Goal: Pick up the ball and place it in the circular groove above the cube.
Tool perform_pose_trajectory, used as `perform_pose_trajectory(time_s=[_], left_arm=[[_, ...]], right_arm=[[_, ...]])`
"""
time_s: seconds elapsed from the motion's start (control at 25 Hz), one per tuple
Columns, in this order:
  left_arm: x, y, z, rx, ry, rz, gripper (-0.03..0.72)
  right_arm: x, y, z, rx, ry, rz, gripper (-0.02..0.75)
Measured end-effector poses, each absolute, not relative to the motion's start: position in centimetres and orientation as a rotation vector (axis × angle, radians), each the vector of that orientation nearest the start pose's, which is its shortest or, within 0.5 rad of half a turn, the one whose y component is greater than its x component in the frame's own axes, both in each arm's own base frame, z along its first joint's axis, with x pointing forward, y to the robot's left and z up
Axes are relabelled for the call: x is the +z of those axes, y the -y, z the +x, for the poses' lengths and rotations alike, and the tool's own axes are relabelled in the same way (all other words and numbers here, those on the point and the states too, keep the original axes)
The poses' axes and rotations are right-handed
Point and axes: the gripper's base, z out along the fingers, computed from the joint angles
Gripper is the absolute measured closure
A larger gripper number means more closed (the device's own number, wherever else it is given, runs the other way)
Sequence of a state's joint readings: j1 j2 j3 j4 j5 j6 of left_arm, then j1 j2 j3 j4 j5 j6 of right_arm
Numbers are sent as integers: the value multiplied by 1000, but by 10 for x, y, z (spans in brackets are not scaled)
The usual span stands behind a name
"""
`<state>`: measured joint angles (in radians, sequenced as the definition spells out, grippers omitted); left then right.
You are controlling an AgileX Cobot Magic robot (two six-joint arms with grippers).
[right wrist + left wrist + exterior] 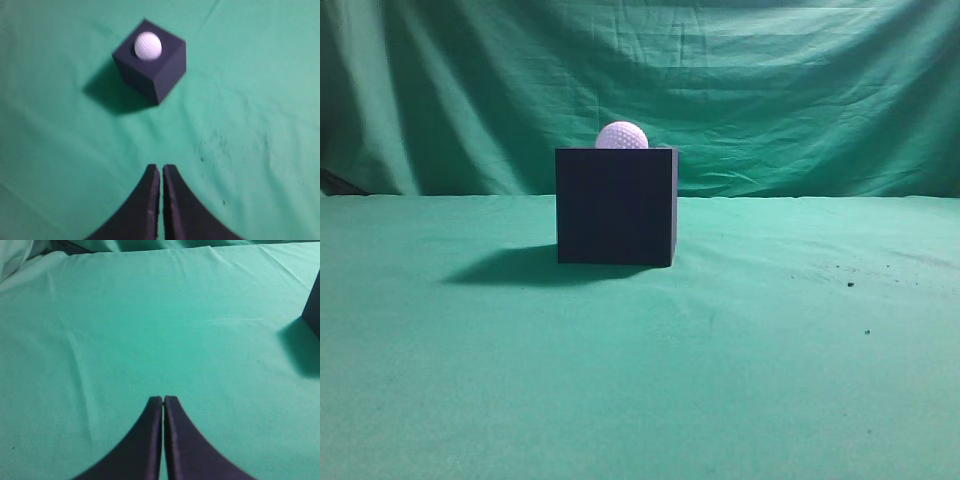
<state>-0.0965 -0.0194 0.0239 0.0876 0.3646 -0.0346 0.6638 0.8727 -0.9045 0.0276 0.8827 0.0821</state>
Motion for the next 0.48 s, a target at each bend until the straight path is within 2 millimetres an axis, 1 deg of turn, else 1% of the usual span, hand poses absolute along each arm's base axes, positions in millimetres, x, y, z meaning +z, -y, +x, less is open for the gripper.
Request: perform_pose_trajectory(time_s=[0.08, 0.2, 0.36, 0.48], left_arm=[[173, 2, 52, -5, -1848, 111, 688], [173, 2, 52, -5, -1848, 111, 688], [173, 2, 52, -5, -1848, 111, 688], [173, 2, 52, -5, -1848, 111, 688]], right_arm=[[345, -93, 114, 442, -2192, -640, 738], [342, -80, 98, 468, -2081, -623, 738], [344, -68, 84, 449, -2042, -647, 738], [343, -66, 81, 439, -2066, -659, 738]])
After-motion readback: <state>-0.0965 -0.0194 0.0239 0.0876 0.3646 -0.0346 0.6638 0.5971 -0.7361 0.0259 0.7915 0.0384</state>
